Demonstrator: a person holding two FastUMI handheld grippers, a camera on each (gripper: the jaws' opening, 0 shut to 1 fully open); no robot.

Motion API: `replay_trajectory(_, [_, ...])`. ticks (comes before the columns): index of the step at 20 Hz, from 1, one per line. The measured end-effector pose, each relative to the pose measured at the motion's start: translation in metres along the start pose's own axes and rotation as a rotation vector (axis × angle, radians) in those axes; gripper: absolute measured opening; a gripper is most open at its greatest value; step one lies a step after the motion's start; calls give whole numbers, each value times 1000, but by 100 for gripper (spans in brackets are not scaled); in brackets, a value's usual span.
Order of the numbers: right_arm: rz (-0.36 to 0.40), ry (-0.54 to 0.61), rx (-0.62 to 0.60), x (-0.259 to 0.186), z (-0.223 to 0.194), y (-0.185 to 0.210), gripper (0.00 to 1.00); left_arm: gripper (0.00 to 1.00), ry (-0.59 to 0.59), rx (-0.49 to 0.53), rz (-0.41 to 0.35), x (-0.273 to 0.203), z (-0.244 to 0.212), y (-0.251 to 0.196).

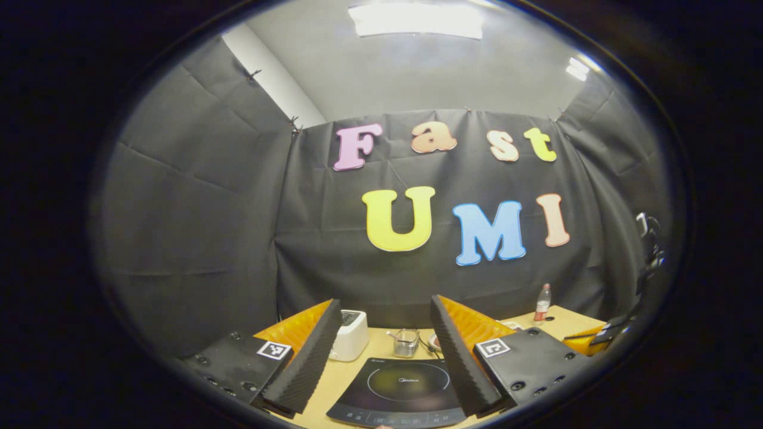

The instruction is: First push the handle of the pot to place it horizontally, then grasp the pot with both hands and set it on the induction cooktop.

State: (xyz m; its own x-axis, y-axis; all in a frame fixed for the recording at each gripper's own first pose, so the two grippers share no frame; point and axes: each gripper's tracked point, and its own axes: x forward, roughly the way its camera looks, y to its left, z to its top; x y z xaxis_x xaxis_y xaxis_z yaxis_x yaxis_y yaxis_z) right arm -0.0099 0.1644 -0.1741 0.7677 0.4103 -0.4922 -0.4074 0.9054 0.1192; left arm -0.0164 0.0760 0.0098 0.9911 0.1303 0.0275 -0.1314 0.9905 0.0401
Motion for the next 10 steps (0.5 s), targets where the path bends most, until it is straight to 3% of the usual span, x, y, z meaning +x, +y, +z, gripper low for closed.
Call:
replay_trajectory(5, [74, 186, -32, 26, -63, 14, 2, 94, 16, 12, 54, -5, -5, 14])
replay_trajectory(10, [106, 336, -80, 43, -114, 18, 2, 99, 42, 32, 102, -15, -14, 33])
